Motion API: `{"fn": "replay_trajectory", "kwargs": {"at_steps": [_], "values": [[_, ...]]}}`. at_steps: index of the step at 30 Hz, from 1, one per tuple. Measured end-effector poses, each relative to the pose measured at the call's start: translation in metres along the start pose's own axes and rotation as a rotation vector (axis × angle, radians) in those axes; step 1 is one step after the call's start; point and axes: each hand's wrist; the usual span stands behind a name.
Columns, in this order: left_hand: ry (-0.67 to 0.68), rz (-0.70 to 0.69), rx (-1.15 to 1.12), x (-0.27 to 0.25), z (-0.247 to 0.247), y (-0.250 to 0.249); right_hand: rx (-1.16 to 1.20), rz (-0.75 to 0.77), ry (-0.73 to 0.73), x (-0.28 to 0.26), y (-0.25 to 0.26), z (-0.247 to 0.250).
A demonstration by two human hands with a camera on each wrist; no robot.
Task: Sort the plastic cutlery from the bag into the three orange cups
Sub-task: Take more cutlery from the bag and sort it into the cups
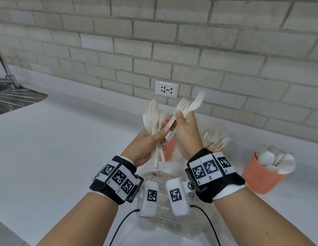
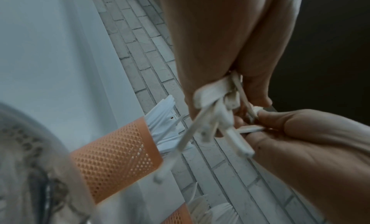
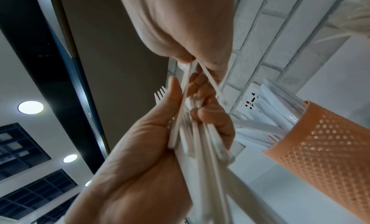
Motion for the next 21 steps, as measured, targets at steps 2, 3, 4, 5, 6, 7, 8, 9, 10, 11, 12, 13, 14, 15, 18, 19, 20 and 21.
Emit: {"fn": "replay_trajectory", "kwargs": {"at_steps": [2, 3, 4, 5, 6, 7, 8, 9, 10, 11, 12, 13, 14, 15, 18, 19, 20, 21], "values": [[0.026, 0.004, 0.009, 0.0, -0.004, 0.003, 0.056, 0.077, -0.071, 0.001, 0.003, 0.003], [0.034, 0.014, 0.009, 0.0, -0.006, 0.004, 0.072, 0.117, -0.099, 0.001, 0.005, 0.005], [0.02, 0.03, 0.004, 0.0, -0.008, 0.005, 0.084, 0.147, -0.124, 0.002, 0.007, 0.007], [0.002, 0.048, -0.008, 0.0, -0.009, 0.006, 0.103, 0.164, -0.132, 0.003, 0.011, 0.01], [-0.013, 0.055, -0.012, 0.0, -0.01, 0.007, 0.11, 0.172, -0.119, 0.004, 0.014, 0.014], [-0.024, 0.052, -0.009, 0.0, -0.011, 0.008, 0.085, 0.171, -0.082, 0.004, 0.017, 0.018], [-0.031, 0.042, 0.012, 0.0, -0.013, 0.009, 0.009, 0.168, -0.033, 0.002, 0.019, 0.021], [-0.035, 0.026, 0.05, 0.001, -0.016, 0.01, -0.09, 0.167, 0.019, 0.001, 0.018, 0.024], [-0.034, 0.002, 0.108, 0.001, -0.019, 0.011, -0.185, 0.171, 0.06, -0.001, 0.016, 0.025], [-0.033, -0.025, 0.171, 0.001, -0.023, 0.011, -0.255, 0.171, 0.075, -0.003, 0.013, 0.026], [-0.031, -0.052, 0.231, 0.001, -0.026, 0.011, -0.299, 0.164, 0.063, -0.004, 0.009, 0.028], [-0.027, -0.072, 0.278, 0.001, -0.03, 0.011, -0.314, 0.153, 0.043, -0.005, 0.008, 0.03], [-0.021, -0.083, 0.311, 0.001, -0.033, 0.011, -0.32, 0.139, 0.025, -0.004, 0.007, 0.033], [-0.015, -0.087, 0.33, 0.002, -0.035, 0.012, -0.322, 0.118, 0.018, -0.004, 0.007, 0.037], [0.011, -0.082, 0.331, 0.001, -0.04, 0.015, -0.287, 0.03, 0.04, -0.003, 0.011, 0.05], [0.029, -0.078, 0.316, 0.002, -0.042, 0.014, -0.258, 0.004, 0.042, -0.004, 0.014, 0.054], [0.054, -0.073, 0.292, 0.002, -0.045, 0.013, -0.23, -0.005, 0.033, -0.005, 0.017, 0.058], [0.081, -0.067, 0.263, 0.003, -0.049, 0.013, -0.189, -0.002, 0.01, -0.004, 0.02, 0.063]]}}
Point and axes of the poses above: each hand's wrist, its own x-axis towards the middle knuckle, its own z-axis out of the back of the hand, y = z × x, and after that the axes turned 4 degrees about -y, right-handed
